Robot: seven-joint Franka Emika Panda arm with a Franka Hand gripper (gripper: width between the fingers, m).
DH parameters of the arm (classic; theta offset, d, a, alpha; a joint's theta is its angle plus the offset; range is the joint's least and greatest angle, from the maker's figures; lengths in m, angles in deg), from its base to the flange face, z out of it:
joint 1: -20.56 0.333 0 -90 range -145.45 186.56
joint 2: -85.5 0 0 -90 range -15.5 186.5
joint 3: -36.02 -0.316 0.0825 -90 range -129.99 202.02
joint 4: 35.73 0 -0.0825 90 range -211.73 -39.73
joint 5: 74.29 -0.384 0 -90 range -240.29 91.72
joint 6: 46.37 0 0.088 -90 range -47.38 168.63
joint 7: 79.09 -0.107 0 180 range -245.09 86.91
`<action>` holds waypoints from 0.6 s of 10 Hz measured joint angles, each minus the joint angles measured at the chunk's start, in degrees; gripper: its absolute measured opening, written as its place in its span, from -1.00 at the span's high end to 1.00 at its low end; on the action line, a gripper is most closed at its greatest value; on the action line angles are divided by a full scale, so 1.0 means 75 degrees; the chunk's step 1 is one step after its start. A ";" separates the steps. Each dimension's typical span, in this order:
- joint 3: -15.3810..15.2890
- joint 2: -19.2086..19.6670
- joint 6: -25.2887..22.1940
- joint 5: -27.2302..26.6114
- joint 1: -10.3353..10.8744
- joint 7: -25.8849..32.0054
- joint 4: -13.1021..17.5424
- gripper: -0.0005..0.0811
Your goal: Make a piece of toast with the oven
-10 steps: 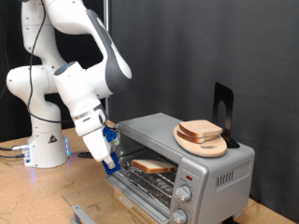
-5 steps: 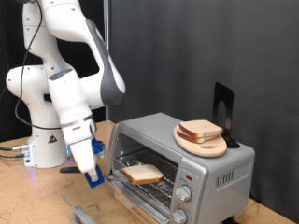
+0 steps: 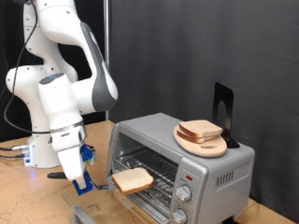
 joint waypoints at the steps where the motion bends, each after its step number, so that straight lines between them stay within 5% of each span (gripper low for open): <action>1: 0.0035 -0.0001 -0.0064 0.0590 -0.0042 -0.0564 0.0025 0.09; 6: -0.0076 -0.0064 -0.0188 0.1063 -0.0019 -0.1071 0.0276 0.09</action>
